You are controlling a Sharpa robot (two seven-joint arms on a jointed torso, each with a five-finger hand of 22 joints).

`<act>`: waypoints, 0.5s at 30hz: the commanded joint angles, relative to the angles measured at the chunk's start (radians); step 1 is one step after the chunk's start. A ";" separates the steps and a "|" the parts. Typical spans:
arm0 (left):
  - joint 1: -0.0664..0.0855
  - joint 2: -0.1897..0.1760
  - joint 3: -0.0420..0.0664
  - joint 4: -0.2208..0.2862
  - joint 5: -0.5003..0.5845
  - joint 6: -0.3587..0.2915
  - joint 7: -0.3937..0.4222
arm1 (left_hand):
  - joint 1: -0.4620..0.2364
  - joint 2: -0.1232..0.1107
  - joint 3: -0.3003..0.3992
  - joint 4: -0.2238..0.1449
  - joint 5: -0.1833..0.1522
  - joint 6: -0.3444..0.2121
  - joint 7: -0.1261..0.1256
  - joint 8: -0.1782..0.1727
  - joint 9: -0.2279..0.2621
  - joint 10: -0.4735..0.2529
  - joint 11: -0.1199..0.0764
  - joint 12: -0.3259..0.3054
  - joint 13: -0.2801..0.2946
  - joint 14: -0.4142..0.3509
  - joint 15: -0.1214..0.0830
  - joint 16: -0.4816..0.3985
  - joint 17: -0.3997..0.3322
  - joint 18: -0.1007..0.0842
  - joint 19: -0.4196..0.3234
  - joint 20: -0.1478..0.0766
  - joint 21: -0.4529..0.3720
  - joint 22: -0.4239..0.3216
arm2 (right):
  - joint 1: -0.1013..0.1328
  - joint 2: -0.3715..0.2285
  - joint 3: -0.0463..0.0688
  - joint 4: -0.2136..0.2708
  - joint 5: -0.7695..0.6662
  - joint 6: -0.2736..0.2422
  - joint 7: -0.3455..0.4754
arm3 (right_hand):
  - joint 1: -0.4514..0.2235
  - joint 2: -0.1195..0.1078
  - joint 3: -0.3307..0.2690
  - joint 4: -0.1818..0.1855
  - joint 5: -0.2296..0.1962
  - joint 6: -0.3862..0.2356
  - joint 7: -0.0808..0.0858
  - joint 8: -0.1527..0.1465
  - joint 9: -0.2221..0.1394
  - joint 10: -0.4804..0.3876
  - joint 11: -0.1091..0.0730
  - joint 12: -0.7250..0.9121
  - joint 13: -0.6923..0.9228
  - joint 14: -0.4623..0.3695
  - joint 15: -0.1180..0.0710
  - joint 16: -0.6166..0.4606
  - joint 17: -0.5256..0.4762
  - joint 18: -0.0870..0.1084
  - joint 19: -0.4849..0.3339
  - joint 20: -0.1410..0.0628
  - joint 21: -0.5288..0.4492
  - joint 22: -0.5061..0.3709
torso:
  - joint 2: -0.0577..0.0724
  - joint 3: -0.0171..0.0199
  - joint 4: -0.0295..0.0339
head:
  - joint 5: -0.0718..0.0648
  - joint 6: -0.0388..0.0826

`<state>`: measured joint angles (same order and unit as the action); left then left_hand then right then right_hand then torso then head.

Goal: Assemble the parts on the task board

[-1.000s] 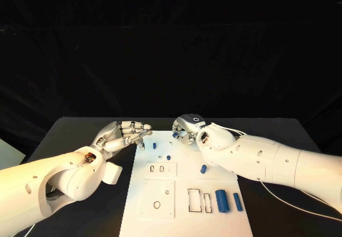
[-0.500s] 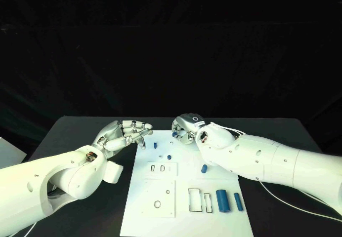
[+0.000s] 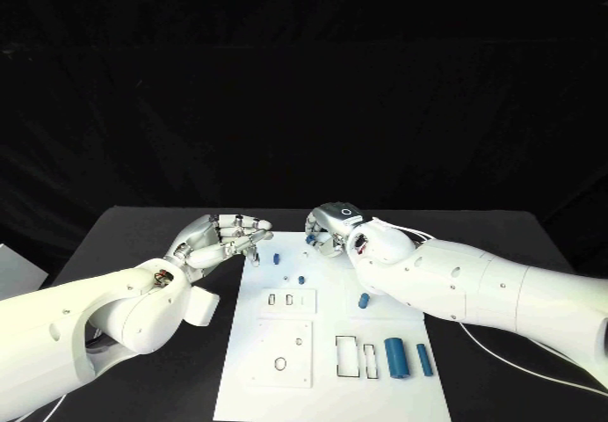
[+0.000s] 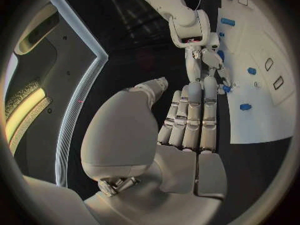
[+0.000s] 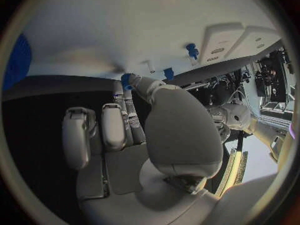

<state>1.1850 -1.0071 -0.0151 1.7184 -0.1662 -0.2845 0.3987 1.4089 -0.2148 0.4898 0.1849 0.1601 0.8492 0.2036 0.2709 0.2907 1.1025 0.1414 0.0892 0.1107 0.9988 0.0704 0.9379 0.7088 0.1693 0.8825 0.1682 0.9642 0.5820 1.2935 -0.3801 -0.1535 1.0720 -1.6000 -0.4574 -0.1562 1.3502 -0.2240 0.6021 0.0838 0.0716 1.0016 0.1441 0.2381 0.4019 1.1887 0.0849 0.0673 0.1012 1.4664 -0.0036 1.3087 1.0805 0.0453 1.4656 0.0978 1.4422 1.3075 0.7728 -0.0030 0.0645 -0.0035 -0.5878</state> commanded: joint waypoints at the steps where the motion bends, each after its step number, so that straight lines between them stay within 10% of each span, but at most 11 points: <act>1: 0.002 0.002 0.001 0.001 0.009 0.024 0.000 | 0.000 0.000 0.005 -0.002 -0.004 -0.009 0.000 0.001 0.001 -0.004 0.000 -0.005 0.002 -0.002 0.002 0.004 -0.001 0.014 -0.006 0.001 0.005 0.001 | 0.000 0.002 0.000 -0.002 -0.017 0.016 0.001 | -0.007 -0.019 -0.003 0.006 -0.004 -0.018 0.004 -0.012 -0.001 -0.032 0.006 -0.006 -0.004 0.006 0.010 -0.013 -0.020 0.005 -0.013 0.010 -0.020 0.052 | -0.001 0.0001 -0.0015 | 0.001 -0.001; 15: 0.002 -0.001 0.001 -0.001 0.009 0.026 -0.004 | 0.000 0.000 0.005 -0.002 -0.004 -0.009 0.000 0.001 0.001 -0.004 0.000 -0.005 0.002 -0.002 0.002 0.004 -0.001 0.014 -0.006 0.001 0.005 0.001 | 0.002 -0.051 0.000 0.064 -0.017 -0.011 -0.001 | 0.000 -0.028 -0.060 0.003 0.000 -0.078 0.006 -0.054 -0.001 -0.141 0.021 0.004 -0.026 -0.012 0.022 -0.048 -0.084 0.029 -0.067 0.023 -0.104 -0.050 | -0.002 0.0011 -0.0023 | 0.003 0.000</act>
<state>1.1852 -1.0087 -0.0151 1.7164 -0.1624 -0.2785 0.3920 1.4089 -0.2148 0.4898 0.1848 0.1601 0.8492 0.2036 0.2709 0.2905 1.1025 0.1414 0.0892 0.1115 0.9988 0.0704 0.9378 0.7088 0.1693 0.8825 0.1682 0.9641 0.5818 1.2944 -0.4189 -0.1535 1.1191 -1.6031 -0.4576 -0.1562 1.3463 -0.2490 0.5476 0.0857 0.0717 0.9290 0.1530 0.1874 0.4002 1.0538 0.1057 0.0655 0.0765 1.4573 0.0127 1.2655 0.9980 0.0618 1.4068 0.1201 1.3414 1.2585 0.7722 -0.0019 0.0628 -0.0010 -0.5882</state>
